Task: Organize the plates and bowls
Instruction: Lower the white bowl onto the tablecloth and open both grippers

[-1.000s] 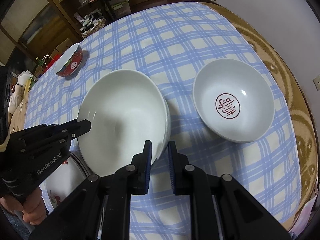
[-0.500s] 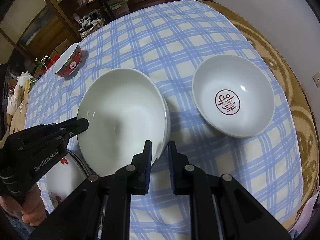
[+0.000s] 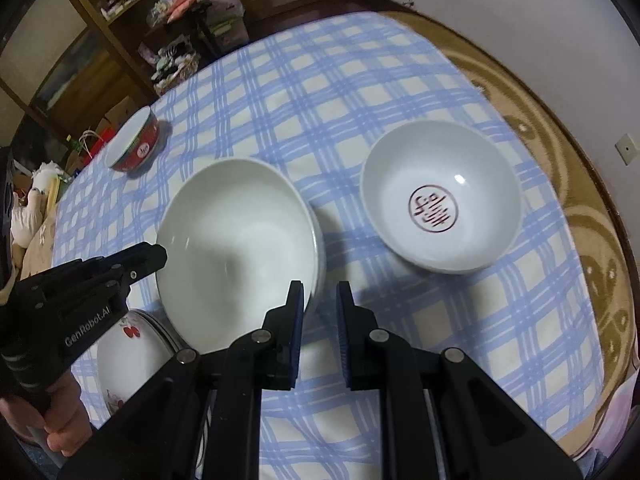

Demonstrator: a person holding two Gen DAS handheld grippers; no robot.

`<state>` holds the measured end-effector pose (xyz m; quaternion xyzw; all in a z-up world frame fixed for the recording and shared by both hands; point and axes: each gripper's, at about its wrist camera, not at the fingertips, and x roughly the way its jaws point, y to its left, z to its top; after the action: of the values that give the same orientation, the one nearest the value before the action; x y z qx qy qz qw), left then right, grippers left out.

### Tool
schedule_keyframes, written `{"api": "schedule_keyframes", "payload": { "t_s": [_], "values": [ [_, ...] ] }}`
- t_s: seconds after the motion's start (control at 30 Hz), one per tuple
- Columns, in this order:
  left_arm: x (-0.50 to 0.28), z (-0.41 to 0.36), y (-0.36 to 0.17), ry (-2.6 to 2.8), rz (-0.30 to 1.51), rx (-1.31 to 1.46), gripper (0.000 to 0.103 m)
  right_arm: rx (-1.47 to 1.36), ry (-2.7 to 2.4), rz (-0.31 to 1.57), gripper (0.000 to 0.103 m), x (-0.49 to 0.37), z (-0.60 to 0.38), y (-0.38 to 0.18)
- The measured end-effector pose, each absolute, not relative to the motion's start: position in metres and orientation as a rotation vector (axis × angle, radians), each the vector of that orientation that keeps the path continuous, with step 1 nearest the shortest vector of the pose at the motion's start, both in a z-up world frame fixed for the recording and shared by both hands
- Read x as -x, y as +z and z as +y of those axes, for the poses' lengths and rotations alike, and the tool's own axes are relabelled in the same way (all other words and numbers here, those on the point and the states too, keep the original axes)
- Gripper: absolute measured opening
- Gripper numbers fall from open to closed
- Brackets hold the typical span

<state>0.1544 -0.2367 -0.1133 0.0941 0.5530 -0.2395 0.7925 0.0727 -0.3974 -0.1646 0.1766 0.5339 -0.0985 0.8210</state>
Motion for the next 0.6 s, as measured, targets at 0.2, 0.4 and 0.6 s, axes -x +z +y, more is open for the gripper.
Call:
{"api": "schedule_keyframes", "payload": {
  "t_s": [0.2, 0.4, 0.6],
  "values": [
    [-0.148, -0.251, -0.082, -0.551, 1.104, -0.251, 0.018, -0.37, -0.291, 1.046, 0.017, -0.056, -0.415, -0.139],
    [-0.145, -0.265, -0.055, -0.598, 1.044, -0.237, 0.033, -0.367, -0.39, 0.981, 0.031, -0.044, -0.437, -0.118],
    [-0.138, -0.287, -0.032, -0.649, 0.937, -0.265, 0.058, -0.354, -0.463, 0.908, 0.058, -0.033, -0.458, -0.098]
  ]
}}
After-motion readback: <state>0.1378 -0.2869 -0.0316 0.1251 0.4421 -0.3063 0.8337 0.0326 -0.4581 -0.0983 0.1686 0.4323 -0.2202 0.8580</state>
